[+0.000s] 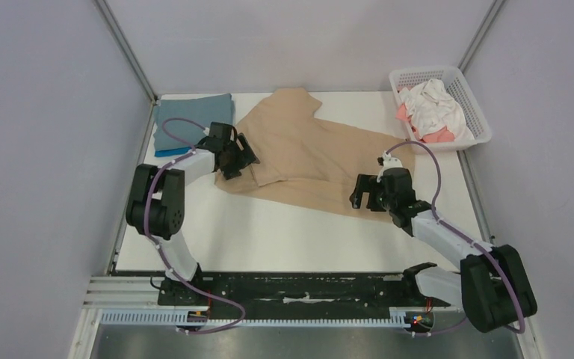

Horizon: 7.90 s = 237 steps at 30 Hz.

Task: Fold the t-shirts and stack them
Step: Fold the flattened tshirt in 1/3 of the way, then grab the side of the flattened tshirt furthest away from the robot with both arms

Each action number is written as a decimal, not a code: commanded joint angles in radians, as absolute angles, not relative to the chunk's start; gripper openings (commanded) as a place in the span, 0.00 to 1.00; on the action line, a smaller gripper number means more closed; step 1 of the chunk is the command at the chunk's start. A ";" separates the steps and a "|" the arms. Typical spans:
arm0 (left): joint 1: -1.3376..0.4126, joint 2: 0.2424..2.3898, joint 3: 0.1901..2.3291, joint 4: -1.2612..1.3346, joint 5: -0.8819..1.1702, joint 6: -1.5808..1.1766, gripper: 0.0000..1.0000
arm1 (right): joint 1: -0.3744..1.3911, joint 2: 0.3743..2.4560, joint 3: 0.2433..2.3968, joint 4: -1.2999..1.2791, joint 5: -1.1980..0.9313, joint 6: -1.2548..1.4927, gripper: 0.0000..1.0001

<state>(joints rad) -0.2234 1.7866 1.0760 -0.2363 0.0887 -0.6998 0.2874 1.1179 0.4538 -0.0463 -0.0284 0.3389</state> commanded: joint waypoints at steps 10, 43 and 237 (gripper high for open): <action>-0.176 1.642 0.704 -0.036 0.185 -0.829 0.85 | 0.293 1.091 0.229 0.088 -0.030 0.378 0.98; -0.183 0.714 0.382 -0.430 0.141 -0.888 0.88 | 0.882 0.735 0.331 0.105 -0.076 -0.033 0.98; -0.225 2.500 2.072 -0.731 0.151 -0.483 0.47 | 0.598 0.905 0.393 -0.111 0.588 0.446 0.98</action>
